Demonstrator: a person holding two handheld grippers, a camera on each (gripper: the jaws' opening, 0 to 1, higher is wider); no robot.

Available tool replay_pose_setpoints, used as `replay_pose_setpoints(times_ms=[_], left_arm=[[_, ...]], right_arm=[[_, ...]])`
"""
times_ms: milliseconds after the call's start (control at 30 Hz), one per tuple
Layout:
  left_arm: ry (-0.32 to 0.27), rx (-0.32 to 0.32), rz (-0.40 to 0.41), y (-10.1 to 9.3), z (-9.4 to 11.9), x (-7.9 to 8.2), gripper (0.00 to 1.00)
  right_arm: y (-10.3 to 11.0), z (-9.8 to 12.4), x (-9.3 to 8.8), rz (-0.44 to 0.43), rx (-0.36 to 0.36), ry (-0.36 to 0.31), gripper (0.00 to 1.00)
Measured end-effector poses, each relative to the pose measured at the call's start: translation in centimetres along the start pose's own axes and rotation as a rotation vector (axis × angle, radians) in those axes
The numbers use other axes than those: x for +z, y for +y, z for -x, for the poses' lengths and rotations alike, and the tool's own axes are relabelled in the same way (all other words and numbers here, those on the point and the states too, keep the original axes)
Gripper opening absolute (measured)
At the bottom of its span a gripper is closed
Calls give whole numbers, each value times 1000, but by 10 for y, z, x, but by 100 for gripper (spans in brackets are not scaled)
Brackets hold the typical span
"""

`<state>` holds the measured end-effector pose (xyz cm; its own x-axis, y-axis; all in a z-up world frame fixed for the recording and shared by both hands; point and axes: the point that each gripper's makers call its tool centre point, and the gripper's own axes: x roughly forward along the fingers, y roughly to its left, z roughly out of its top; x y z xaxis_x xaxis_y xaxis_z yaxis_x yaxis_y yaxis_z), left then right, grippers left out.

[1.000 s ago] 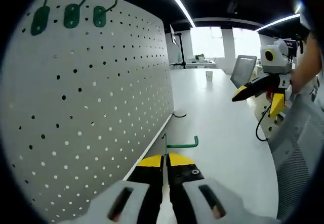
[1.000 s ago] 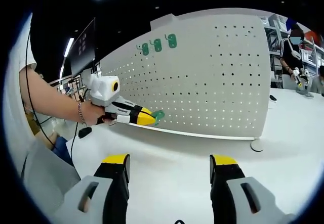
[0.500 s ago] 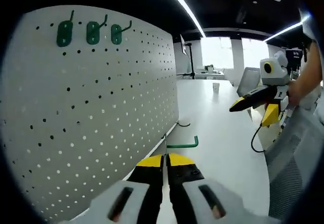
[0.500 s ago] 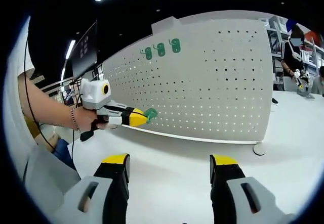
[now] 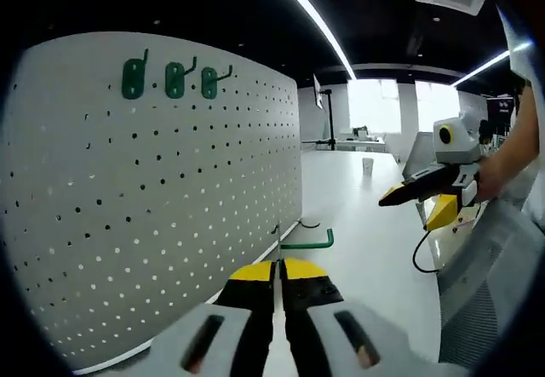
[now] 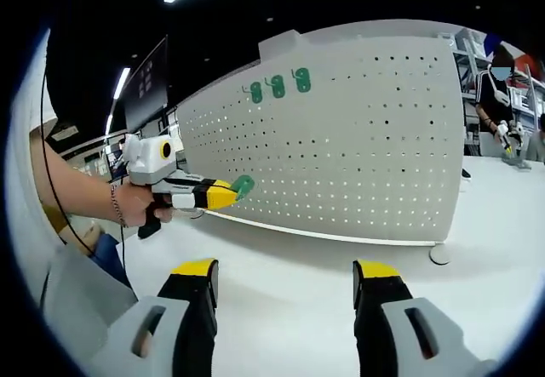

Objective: Insert the hook assembly into the mounting plate slot until the hook locks in place.

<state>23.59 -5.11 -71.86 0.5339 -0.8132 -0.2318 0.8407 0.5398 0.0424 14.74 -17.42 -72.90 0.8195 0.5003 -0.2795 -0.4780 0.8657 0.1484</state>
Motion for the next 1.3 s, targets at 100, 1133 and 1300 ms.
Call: replay_pose_setpoints(times_ms=[100, 1133, 1300], left_arm=[[-23, 10, 8, -1, 3, 6, 2], [-226, 83, 47, -8, 55, 60, 2], [-253, 93, 52, -6, 62, 70, 2]], right_arm=[[2, 0, -1, 0, 4, 0, 62], [13, -6, 3, 2, 36, -13, 61], [14, -7, 1, -1, 37, -10, 61]])
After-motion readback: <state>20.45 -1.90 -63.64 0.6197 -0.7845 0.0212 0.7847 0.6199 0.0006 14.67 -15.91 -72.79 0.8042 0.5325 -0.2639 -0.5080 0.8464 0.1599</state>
